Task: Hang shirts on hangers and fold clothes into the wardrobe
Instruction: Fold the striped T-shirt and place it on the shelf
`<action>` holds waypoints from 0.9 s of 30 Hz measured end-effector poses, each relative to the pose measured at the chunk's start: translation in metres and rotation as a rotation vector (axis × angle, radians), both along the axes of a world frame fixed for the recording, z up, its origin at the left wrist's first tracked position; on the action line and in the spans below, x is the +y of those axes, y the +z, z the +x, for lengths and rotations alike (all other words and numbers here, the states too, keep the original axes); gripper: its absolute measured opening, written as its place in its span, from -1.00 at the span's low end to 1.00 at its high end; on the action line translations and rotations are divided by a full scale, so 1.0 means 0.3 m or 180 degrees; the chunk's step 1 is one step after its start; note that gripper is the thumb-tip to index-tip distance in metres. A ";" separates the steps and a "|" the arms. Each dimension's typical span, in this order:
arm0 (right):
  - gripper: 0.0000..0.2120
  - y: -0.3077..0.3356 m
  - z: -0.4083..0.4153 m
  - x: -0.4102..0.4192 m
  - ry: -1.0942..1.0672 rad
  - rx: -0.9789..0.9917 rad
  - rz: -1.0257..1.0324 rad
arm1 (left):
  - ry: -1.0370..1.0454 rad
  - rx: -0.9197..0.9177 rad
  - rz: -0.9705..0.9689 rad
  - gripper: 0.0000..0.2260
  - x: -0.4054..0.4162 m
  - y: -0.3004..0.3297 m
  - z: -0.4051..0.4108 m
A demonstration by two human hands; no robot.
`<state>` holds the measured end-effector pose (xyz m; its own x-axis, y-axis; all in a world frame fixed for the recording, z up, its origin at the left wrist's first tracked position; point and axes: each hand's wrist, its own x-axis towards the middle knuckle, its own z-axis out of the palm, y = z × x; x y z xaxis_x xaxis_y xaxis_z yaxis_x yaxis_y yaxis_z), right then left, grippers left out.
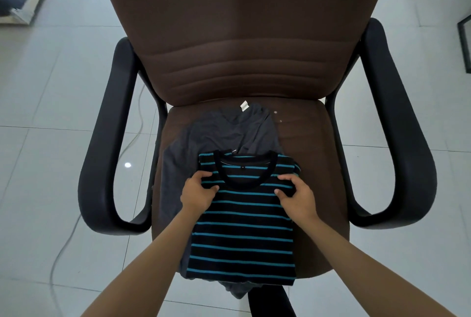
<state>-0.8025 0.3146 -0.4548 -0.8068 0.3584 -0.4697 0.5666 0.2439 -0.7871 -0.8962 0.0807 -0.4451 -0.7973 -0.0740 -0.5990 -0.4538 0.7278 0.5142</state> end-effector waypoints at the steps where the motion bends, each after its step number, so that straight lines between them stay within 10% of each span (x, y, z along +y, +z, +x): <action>1: -0.70 0.001 -0.002 -0.001 -0.0021 0.0007 -0.0041 | 0.0071 0.0052 0.0094 -0.68 -0.002 0.002 0.004; 19: -0.46 0.140 -0.058 -0.027 -0.0503 0.0098 -0.1302 | 0.1404 -0.0972 0.2052 -0.62 -0.086 0.164 0.001; 27: -0.49 0.373 -0.051 -0.069 0.0019 0.0545 -0.1106 | 0.1509 -0.0523 0.2368 -0.60 -0.155 0.384 0.098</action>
